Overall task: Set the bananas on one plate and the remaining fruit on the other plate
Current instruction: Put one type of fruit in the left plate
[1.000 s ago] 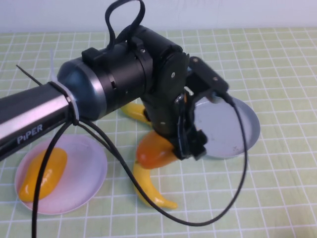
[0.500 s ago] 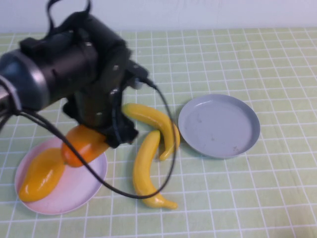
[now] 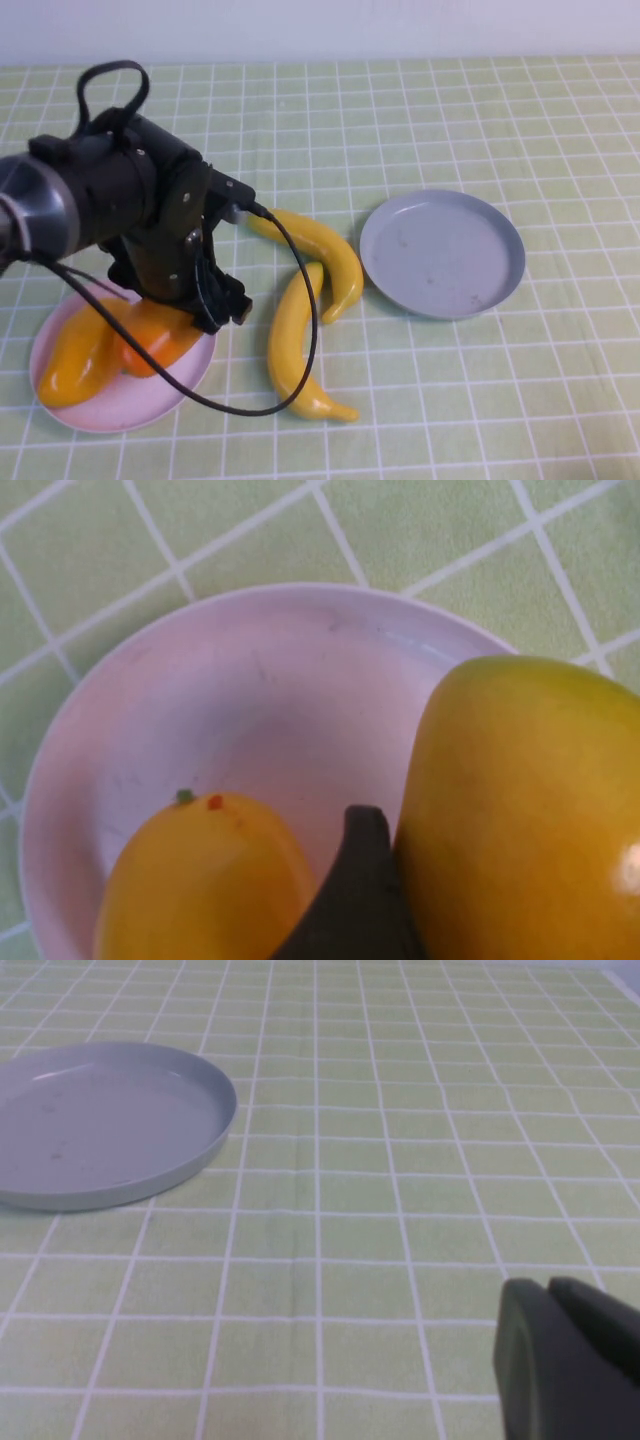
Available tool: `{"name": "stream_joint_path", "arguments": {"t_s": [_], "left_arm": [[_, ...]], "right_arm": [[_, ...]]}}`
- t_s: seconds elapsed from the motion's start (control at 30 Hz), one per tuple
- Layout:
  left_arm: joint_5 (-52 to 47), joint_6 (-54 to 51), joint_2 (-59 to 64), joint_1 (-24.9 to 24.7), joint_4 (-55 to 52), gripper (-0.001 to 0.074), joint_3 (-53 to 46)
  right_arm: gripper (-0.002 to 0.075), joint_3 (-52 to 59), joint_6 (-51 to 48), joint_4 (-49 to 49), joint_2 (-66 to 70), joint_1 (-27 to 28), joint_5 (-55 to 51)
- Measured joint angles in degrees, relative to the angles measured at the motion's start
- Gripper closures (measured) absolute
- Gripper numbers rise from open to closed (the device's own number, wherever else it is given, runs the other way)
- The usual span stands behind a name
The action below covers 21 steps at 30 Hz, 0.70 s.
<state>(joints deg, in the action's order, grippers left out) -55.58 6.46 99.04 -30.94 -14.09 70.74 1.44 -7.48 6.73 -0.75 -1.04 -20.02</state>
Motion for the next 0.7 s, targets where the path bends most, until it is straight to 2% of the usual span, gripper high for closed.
{"name": "stream_joint_path", "arguments": {"t_s": [0.4,0.6,0.7], "left_arm": [[-0.83,-0.21,5.08,0.00,-1.09,0.0197,-0.09],[-2.91,0.47,5.07,0.00,-3.01,0.0087,-0.09],[-4.19,0.70,5.07,0.00,-3.43,0.0069,-0.09]], "right_arm": [[0.0743,0.00,0.00,0.00,0.00,0.00,0.00],[0.0743,0.00,0.00,0.00,0.00,0.00,0.00],[0.0743,0.00,0.00,0.00,0.00,0.00,0.00]]}}
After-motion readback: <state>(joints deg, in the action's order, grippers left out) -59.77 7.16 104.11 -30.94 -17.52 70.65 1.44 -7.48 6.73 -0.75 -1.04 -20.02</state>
